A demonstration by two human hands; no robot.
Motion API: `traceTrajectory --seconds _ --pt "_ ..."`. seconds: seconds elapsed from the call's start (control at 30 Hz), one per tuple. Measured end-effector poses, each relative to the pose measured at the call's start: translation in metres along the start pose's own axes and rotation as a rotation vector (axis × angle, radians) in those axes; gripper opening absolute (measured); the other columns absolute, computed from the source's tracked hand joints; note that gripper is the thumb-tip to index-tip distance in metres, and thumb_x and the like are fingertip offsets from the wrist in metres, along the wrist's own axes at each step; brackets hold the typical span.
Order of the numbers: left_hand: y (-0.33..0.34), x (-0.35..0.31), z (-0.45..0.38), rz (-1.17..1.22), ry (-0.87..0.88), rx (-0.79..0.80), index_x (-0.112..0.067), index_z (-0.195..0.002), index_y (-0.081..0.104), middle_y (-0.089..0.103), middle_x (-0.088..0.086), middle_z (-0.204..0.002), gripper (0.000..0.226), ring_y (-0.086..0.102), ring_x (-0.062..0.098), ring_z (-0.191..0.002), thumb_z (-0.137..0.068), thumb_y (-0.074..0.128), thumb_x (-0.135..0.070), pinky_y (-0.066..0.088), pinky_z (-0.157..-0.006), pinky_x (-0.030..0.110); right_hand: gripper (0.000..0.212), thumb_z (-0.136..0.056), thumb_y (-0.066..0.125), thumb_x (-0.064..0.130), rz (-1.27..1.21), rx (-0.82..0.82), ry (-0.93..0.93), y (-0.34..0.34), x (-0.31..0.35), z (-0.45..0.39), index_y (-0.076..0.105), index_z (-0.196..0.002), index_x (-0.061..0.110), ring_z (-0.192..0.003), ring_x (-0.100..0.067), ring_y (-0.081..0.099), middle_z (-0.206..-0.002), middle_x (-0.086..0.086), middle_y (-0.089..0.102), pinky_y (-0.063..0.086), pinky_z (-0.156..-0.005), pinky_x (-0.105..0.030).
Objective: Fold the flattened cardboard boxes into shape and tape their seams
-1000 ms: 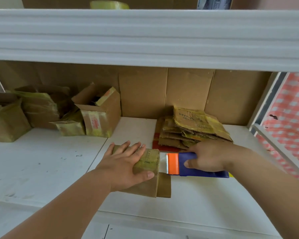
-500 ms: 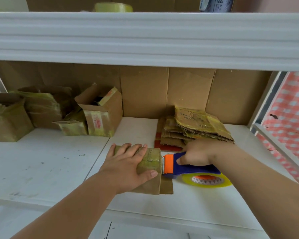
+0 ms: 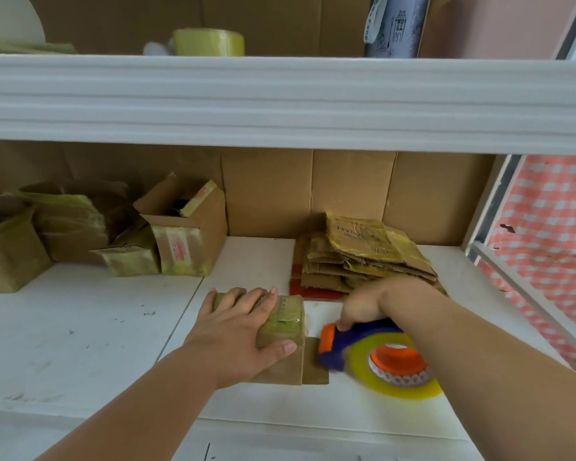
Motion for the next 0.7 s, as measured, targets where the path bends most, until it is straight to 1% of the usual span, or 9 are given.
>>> traceTrajectory --seconds 0.13,0.2,0.3,0.37,0.47,0.53,0.6,0.67,0.7 --pt "-0.001 0.002 0.002 0.022 -0.019 0.021 -0.036 -0.155 -0.015 0.002 -0.020 -0.161 0.106 -0.001 0.013 -0.149 -0.065 -0.005 -0.091 -0.006 -0.121 0.052 0.033 -0.092 0.053 0.055 0.013 -0.144 0.010 -0.004 -0.020 0.001 0.059 -0.088 0.023 -0.079 -0.017 0.052 -0.091 -0.001 0.058 0.038 -0.070 -0.032" --pt "0.000 0.002 0.000 0.029 -0.027 0.053 -0.035 -0.154 -0.018 -0.003 -0.019 -0.163 0.107 -0.006 0.013 -0.151 -0.064 -0.004 -0.091 -0.008 -0.121 0.052 0.037 -0.094 0.047 0.058 0.052 -0.333 -0.028 -0.021 -0.026 0.010 0.062 -0.101 0.025 -0.090 -0.019 0.055 -0.103 -0.002 0.063 0.042 -0.077 -0.032" --pt "0.001 0.002 -0.001 0.052 -0.025 0.092 -0.038 -0.152 -0.023 -0.008 -0.020 -0.164 0.106 -0.012 0.010 -0.151 -0.063 -0.003 -0.091 -0.011 -0.121 0.051 0.040 -0.094 0.043 0.059 0.174 -0.681 -0.083 -0.033 -0.030 0.021 0.054 -0.120 0.031 -0.103 -0.023 0.059 -0.115 0.001 0.064 0.049 -0.086 -0.035" --pt "0.002 0.002 -0.001 0.062 -0.031 0.114 -0.040 -0.151 -0.024 -0.011 -0.019 -0.164 0.103 -0.015 0.008 -0.150 -0.065 0.001 -0.091 -0.013 -0.121 0.049 0.045 -0.095 0.042 0.059 0.207 -0.708 -0.075 -0.015 -0.037 0.017 0.045 -0.129 0.030 -0.100 -0.025 0.061 -0.113 -0.001 0.065 0.050 -0.084 -0.036" --pt "0.001 0.003 0.001 0.084 -0.061 0.124 -0.039 -0.152 -0.020 -0.006 -0.011 -0.166 0.096 -0.015 0.008 -0.150 -0.078 0.016 -0.088 -0.013 -0.122 0.047 0.056 -0.097 0.043 0.056 0.244 -0.624 -0.085 0.022 -0.043 0.000 0.030 -0.144 0.029 -0.108 -0.027 0.059 -0.121 -0.003 0.061 0.044 -0.085 -0.035" --pt "0.000 0.003 0.001 0.104 -0.063 0.124 -0.038 -0.153 -0.011 -0.006 -0.009 -0.166 0.094 -0.015 0.007 -0.150 -0.079 0.020 -0.087 -0.013 -0.122 0.046 0.056 -0.096 0.047 0.053 0.200 -0.572 -0.095 0.038 -0.043 -0.006 0.031 -0.143 0.028 -0.106 -0.026 0.060 -0.119 -0.002 0.062 0.044 -0.085 -0.034" --pt "-0.001 0.001 0.000 0.111 -0.048 0.128 -0.037 -0.153 0.002 -0.009 -0.015 -0.165 0.099 -0.017 0.006 -0.149 -0.070 0.010 -0.091 -0.013 -0.122 0.047 0.056 -0.092 0.049 0.054 0.184 -0.551 -0.056 0.039 -0.045 -0.005 0.035 -0.140 0.029 -0.113 -0.026 0.056 -0.124 -0.001 0.058 0.043 -0.091 -0.036" --pt "-0.001 0.002 0.001 0.115 -0.043 0.135 -0.036 -0.150 0.011 -0.012 -0.018 -0.164 0.103 -0.017 0.006 -0.149 -0.064 0.007 -0.092 -0.012 -0.122 0.047 0.057 -0.089 0.049 0.054 0.216 -0.645 -0.038 0.025 -0.036 0.004 0.040 -0.140 0.031 -0.126 -0.026 0.044 -0.136 -0.001 0.046 0.038 -0.102 -0.040" --pt "-0.001 0.002 0.000 0.112 -0.044 0.133 -0.035 -0.151 0.011 -0.012 -0.018 -0.164 0.100 -0.018 0.006 -0.149 -0.069 0.010 -0.092 -0.012 -0.122 0.047 0.056 -0.090 0.048 0.051 0.172 -0.732 -0.081 0.016 -0.025 0.012 0.041 -0.142 0.031 -0.130 -0.026 0.041 -0.140 -0.001 0.042 0.036 -0.106 -0.041"
Point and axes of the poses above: each hand's wrist, its own z-axis away from the middle knuckle, its own y-axis out of the palm, x = y × z, the point moved 9 cm from there along -z, towards the middle knuckle
